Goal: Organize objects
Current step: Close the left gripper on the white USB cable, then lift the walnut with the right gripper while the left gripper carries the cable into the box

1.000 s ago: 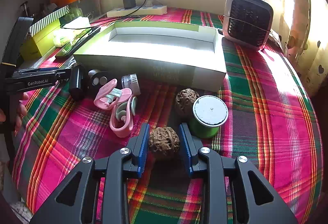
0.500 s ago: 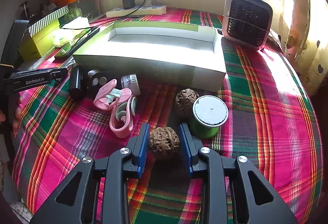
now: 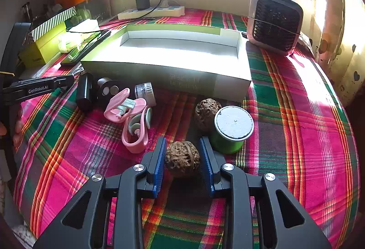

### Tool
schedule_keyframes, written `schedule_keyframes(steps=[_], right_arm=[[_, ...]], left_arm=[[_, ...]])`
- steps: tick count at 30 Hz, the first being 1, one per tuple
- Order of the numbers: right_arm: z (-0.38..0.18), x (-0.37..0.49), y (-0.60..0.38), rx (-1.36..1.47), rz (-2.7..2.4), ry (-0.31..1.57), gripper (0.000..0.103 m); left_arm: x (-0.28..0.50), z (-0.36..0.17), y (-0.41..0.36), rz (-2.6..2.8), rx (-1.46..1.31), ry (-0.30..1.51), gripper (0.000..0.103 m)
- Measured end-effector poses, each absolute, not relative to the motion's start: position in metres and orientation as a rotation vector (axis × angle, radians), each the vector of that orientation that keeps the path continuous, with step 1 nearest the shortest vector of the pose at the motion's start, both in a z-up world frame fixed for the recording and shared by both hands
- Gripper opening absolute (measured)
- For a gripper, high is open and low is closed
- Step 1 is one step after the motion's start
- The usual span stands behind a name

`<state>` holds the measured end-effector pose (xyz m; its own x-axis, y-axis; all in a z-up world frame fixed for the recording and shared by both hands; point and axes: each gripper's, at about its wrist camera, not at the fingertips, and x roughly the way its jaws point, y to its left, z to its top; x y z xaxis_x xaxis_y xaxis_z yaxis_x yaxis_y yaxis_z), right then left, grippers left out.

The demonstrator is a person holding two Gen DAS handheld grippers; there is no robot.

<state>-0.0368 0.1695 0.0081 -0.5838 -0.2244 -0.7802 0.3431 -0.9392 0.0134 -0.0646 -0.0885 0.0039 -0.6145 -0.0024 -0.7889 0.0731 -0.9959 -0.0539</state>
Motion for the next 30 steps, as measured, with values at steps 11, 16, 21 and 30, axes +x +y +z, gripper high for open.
schedule_keyframes(steps=[11, 16, 21, 30], right_arm=[[0.009, -0.037, 0.17, 1.221, -2.538, 0.204, 0.031], [0.008, -0.038, 0.17, 1.219, -2.54, 0.204, 0.03], [0.009, -0.036, 0.168, 1.208, -2.537, 0.198, 0.03], [0.017, -0.031, 0.167, 1.173, -2.545, 0.182, 0.03]], left_arm=[[-0.06, 0.004, -0.085, -2.788, 1.367, 0.135, 0.018], [-0.056, 0.006, -0.084, -2.794, 1.355, 0.146, 0.018], [-0.053, 0.011, -0.085, -2.806, 1.334, 0.153, 0.018], [-0.046, 0.026, -0.087, -2.835, 1.286, 0.166, 0.018]])
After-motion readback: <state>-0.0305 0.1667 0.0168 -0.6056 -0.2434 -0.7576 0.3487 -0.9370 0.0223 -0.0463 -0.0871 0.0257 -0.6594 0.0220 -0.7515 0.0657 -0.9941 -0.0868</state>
